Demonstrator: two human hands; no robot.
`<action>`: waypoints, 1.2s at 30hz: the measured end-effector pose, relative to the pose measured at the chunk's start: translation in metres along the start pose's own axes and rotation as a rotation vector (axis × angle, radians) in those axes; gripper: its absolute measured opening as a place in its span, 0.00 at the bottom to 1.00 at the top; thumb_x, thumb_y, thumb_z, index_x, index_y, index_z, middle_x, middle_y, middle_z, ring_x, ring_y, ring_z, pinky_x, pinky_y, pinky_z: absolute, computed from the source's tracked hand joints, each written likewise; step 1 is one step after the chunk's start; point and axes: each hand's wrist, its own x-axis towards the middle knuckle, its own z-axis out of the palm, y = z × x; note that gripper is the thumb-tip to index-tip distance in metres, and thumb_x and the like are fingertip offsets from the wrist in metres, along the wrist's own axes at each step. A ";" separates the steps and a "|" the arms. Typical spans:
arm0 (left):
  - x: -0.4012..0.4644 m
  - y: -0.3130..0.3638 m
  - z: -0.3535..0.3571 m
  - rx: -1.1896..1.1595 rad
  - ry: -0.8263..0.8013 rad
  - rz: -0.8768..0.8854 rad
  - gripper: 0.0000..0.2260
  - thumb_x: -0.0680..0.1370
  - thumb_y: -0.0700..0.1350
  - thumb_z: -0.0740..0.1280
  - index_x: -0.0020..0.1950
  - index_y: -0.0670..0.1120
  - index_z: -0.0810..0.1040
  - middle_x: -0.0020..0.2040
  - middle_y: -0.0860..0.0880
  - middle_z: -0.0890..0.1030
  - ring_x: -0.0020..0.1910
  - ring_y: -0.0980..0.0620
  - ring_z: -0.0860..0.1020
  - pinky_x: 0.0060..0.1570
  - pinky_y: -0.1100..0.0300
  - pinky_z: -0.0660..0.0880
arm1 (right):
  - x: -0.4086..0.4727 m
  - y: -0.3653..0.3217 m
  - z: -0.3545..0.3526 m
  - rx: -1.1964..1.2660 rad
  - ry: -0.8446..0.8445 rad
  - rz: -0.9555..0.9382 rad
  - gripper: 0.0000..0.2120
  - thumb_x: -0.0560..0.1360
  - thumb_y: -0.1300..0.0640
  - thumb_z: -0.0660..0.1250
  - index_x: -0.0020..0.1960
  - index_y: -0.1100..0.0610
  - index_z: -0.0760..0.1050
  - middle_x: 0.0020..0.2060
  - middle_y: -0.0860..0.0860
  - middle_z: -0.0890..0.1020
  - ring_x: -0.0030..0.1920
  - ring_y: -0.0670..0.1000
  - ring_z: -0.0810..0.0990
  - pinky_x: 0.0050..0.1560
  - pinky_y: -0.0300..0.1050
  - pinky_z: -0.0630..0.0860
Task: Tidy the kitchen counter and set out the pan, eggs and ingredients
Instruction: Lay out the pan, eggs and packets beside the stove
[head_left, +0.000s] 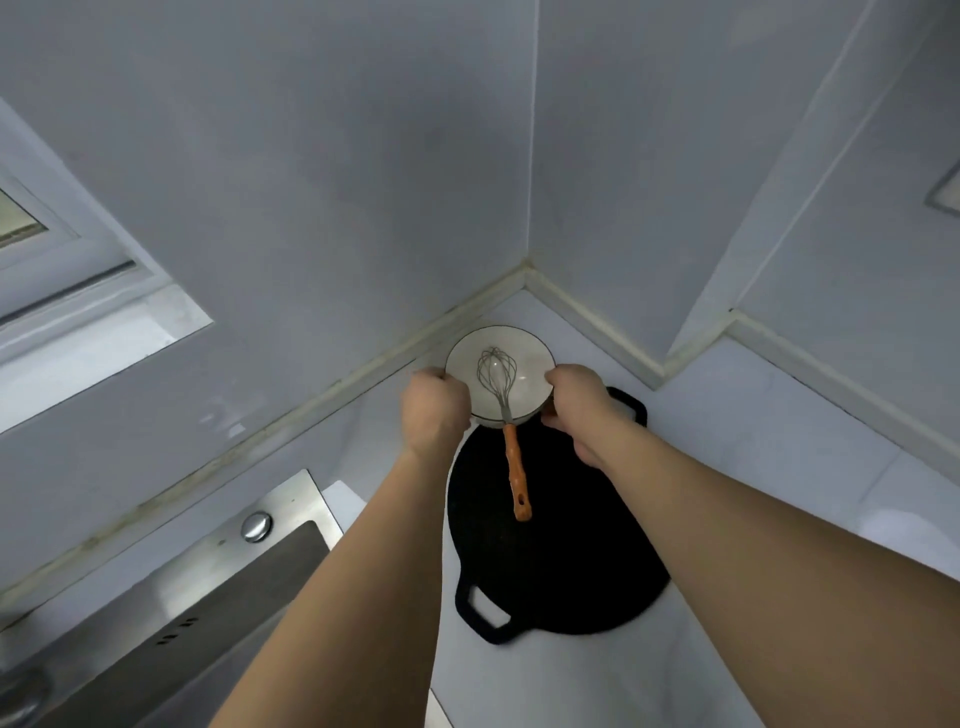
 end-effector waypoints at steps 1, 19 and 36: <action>-0.009 0.002 0.005 0.004 -0.016 0.021 0.13 0.76 0.36 0.54 0.47 0.39 0.78 0.42 0.38 0.81 0.41 0.38 0.83 0.35 0.55 0.79 | -0.007 0.002 -0.010 0.012 0.013 0.000 0.12 0.79 0.63 0.56 0.58 0.66 0.74 0.45 0.59 0.77 0.53 0.59 0.77 0.62 0.59 0.74; -0.126 0.023 0.172 0.205 -0.376 0.207 0.10 0.76 0.34 0.57 0.46 0.34 0.77 0.40 0.37 0.81 0.41 0.39 0.82 0.44 0.44 0.81 | -0.075 0.076 -0.216 0.107 0.372 -0.069 0.11 0.75 0.66 0.55 0.51 0.68 0.75 0.38 0.57 0.73 0.41 0.56 0.72 0.43 0.49 0.68; -0.206 0.037 0.359 0.365 -0.712 0.339 0.11 0.74 0.35 0.54 0.33 0.44 0.70 0.31 0.44 0.75 0.33 0.39 0.83 0.31 0.62 0.71 | -0.084 0.144 -0.368 0.570 0.699 -0.042 0.17 0.78 0.67 0.53 0.62 0.57 0.72 0.47 0.53 0.73 0.49 0.54 0.72 0.54 0.49 0.73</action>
